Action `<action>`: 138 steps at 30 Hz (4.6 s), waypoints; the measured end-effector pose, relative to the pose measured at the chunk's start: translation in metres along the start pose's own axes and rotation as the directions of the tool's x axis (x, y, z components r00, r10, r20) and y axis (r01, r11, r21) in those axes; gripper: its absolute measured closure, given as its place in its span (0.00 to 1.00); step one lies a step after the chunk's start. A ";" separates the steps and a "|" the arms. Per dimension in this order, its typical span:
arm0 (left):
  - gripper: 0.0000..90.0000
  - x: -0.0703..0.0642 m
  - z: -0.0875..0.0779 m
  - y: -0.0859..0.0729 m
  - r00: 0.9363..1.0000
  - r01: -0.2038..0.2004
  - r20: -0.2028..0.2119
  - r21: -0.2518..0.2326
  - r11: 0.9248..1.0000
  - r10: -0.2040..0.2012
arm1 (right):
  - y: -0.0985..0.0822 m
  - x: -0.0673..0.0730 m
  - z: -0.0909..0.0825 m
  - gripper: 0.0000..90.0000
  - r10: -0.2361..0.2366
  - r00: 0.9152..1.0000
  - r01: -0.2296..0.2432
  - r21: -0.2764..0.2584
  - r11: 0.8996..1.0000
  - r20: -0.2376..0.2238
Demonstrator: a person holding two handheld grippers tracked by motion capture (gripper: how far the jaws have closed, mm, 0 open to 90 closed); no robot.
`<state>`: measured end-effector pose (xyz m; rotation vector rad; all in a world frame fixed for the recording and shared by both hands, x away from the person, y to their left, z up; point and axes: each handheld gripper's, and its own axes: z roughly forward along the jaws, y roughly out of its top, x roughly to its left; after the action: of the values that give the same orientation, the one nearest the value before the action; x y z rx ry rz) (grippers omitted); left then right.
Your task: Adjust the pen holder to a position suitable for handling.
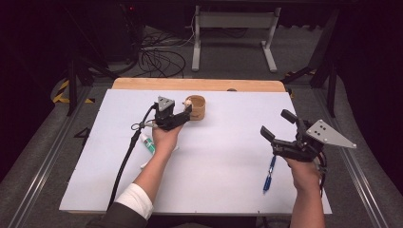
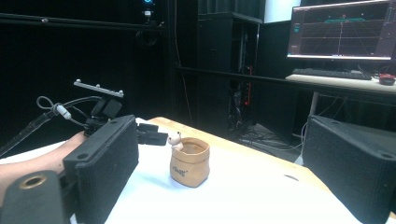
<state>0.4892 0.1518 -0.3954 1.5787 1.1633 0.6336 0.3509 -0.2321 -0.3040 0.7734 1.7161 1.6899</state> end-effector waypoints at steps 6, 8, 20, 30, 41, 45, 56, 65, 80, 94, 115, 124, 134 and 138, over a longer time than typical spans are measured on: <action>0.30 0.001 0.009 0.001 0.999 0.033 -0.017 0.012 0.999 -0.033 | 0.000 -0.001 0.000 0.13 0.003 1.000 -0.003 0.001 1.000 0.002; 0.31 0.002 0.011 0.000 0.998 0.052 -0.022 0.016 0.999 -0.051 | -0.001 -0.001 0.000 0.13 0.001 1.000 -0.001 0.001 1.000 0.003; 0.34 -0.001 0.021 -0.001 0.997 0.068 -0.033 0.027 0.997 -0.067 | -0.001 -0.002 0.001 0.13 0.001 1.000 -0.001 0.003 1.000 0.000; 0.39 -0.011 0.029 0.009 0.995 0.096 -0.040 0.033 0.995 -0.095 | -0.002 -0.003 0.001 0.13 0.008 1.000 -0.008 0.001 1.000 0.001; 0.46 -0.013 0.040 0.006 0.988 0.144 -0.068 0.088 0.986 -0.139 | -0.002 -0.004 0.000 0.13 0.010 1.000 -0.010 -0.004 1.000 -0.001; 0.49 -0.012 0.043 0.004 0.985 0.165 -0.073 0.098 0.981 -0.158 | -0.002 -0.003 0.001 0.13 0.015 1.000 -0.015 0.001 1.000 -0.001; 0.55 -0.014 0.045 0.007 0.973 0.213 -0.118 0.109 0.971 -0.200 | -0.003 -0.002 0.003 0.13 0.013 1.000 -0.013 0.005 1.000 -0.004; 0.69 -0.016 0.040 0.012 0.981 0.173 -0.114 0.154 0.973 -0.157 | -0.002 -0.002 0.003 0.13 0.009 1.000 -0.009 0.004 1.000 -0.001; 0.71 -0.022 0.017 0.012 0.998 0.035 0.038 0.247 0.968 -0.046 | -0.003 0.000 0.005 0.13 0.005 1.000 -0.005 0.009 1.000 -0.001; 0.71 -0.037 -0.023 0.000 0.972 -0.109 0.233 0.328 0.938 0.032 | -0.004 0.005 0.010 0.13 0.005 1.000 -0.005 0.022 1.000 -0.014; 0.71 -0.033 -0.068 -0.011 0.932 -0.154 0.363 0.433 0.888 -0.016 | -0.003 0.008 0.013 0.13 -0.004 1.000 0.005 0.028 1.000 -0.025; 0.71 -0.036 -0.081 -0.016 0.918 -0.209 0.396 0.419 0.884 0.029 | -0.005 0.008 0.016 0.13 -0.001 1.000 0.002 0.035 0.999 -0.026; 0.67 -0.036 -0.079 -0.024 0.914 -0.207 0.402 0.344 0.916 0.056 | -0.006 0.009 0.016 0.13 -0.009 1.000 0.010 0.047 0.999 -0.024; 0.56 -0.034 -0.082 -0.025 0.911 -0.235 0.402 0.316 0.919 0.094 | -0.008 0.010 0.019 0.13 -0.006 1.000 0.007 0.052 0.999 -0.028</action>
<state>0.3978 0.1550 -0.3861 2.0230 0.8846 0.2040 0.3592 -0.2120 -0.3127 0.7706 1.7867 1.6648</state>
